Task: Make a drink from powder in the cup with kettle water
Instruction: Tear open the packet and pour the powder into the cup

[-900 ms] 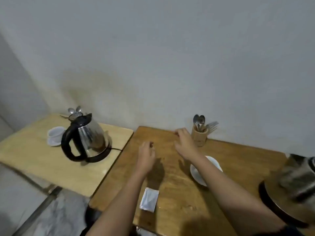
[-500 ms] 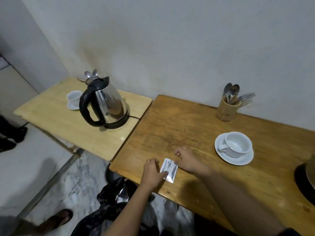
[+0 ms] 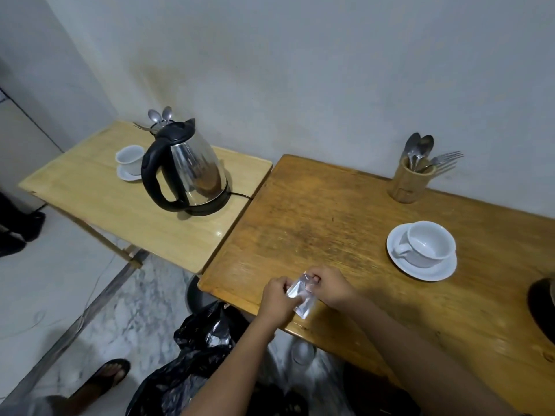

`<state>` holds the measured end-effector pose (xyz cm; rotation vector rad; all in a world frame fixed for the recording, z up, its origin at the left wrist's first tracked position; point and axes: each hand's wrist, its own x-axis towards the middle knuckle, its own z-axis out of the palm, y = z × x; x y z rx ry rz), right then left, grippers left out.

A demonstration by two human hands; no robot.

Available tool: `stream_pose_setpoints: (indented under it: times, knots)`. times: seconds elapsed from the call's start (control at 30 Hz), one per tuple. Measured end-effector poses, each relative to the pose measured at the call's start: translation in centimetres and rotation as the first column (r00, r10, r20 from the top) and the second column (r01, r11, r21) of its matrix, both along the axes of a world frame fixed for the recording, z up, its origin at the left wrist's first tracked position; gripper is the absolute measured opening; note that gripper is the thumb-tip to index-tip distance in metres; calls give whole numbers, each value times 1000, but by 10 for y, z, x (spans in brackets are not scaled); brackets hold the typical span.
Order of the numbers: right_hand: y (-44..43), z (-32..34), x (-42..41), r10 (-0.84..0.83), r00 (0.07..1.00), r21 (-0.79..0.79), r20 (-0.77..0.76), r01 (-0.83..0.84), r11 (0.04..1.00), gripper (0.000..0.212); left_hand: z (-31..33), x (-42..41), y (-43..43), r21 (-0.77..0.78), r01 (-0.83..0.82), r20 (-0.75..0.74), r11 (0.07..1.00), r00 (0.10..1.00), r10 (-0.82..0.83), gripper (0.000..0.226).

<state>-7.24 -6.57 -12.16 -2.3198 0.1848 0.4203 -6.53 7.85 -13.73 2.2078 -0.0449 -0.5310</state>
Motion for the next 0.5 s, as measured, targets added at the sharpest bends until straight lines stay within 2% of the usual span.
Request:
stream_pose_setpoints:
  times: [0.13,0.23,0.33,0.5]
  knots:
    - [-7,8,-5,-79,997,123,16,76,989,29,9,6,2,-250,-76,-59,965,996,63,26]
    - [-16,20,-7,-131,991,227,29,121,966,17,21,14,-3,-330,-28,-55,943,998,10,18]
    - [-27,42,-8,-177,979,290,100,142,946,9,36,21,-14,-392,-8,-65,920,998,-19,24]
    - [-47,86,-10,-231,956,242,179,185,952,14,72,33,-45,-468,6,-57,884,998,-37,5]
